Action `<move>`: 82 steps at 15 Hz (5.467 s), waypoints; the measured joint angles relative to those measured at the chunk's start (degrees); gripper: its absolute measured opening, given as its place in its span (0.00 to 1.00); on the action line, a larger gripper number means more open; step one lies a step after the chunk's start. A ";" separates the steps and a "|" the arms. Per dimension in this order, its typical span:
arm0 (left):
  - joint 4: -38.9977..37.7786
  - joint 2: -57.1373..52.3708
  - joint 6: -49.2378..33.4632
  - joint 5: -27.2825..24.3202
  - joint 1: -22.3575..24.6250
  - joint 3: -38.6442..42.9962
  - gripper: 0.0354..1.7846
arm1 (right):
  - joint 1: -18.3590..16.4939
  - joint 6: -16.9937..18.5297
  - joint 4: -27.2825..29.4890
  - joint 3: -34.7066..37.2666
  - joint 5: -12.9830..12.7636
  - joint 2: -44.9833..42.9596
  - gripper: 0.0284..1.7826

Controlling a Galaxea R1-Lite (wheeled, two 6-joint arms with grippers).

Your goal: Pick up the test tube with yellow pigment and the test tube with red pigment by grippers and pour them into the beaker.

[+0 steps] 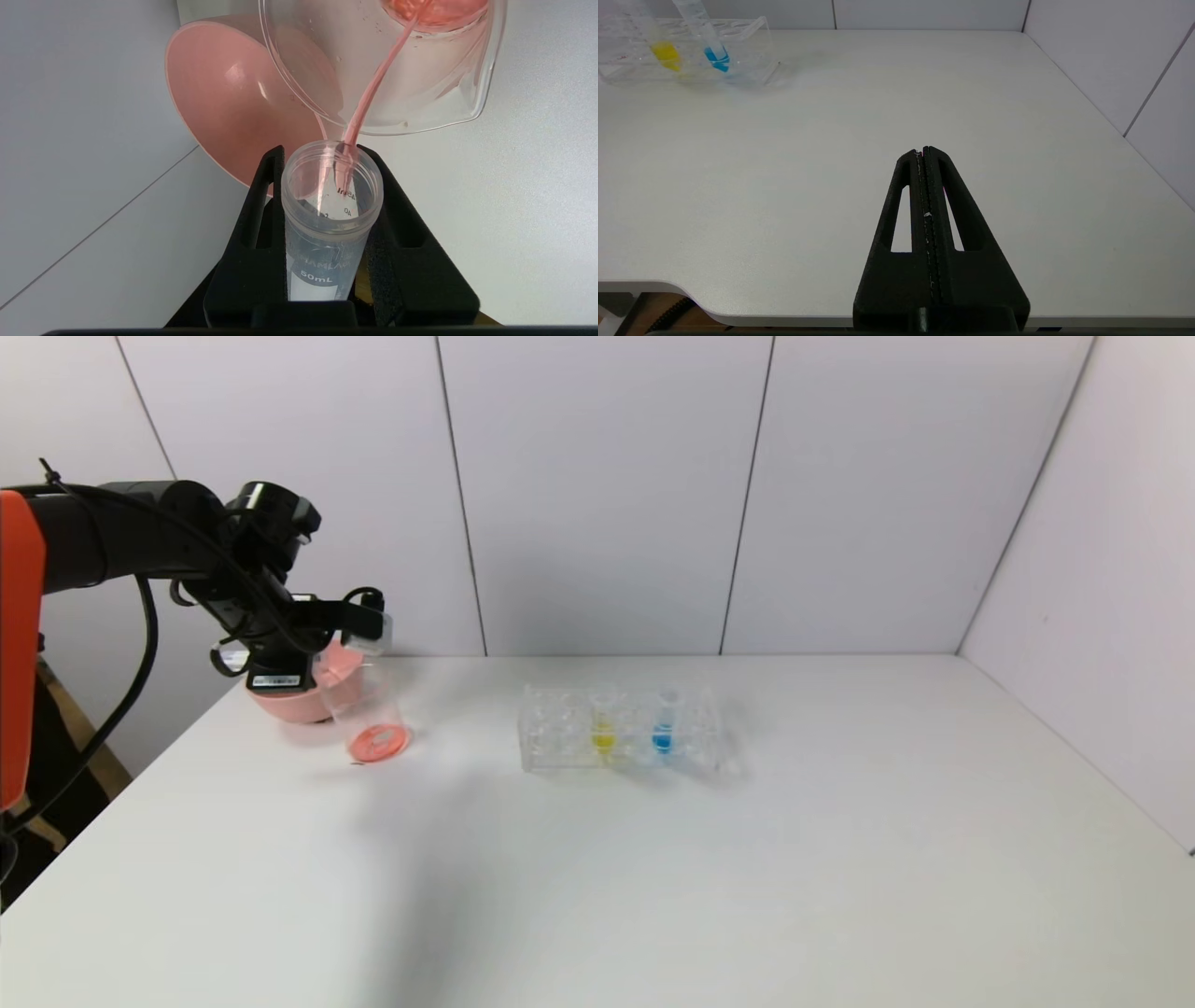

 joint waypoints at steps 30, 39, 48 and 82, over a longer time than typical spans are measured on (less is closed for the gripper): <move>-40.34 -6.68 -68.41 -9.31 6.13 1.60 0.26 | 0.00 0.02 0.02 0.00 0.00 0.00 0.05; -44.39 0.74 -77.36 -3.67 7.42 4.78 0.26 | 0.00 0.02 0.02 0.00 -0.02 0.00 0.05; -54.60 9.36 -78.41 -3.80 8.00 7.45 0.26 | 0.00 0.00 0.02 0.00 0.00 0.00 0.05; -56.03 11.06 -77.68 -5.84 11.01 9.05 0.26 | 0.00 0.00 0.02 0.00 -0.02 0.00 0.05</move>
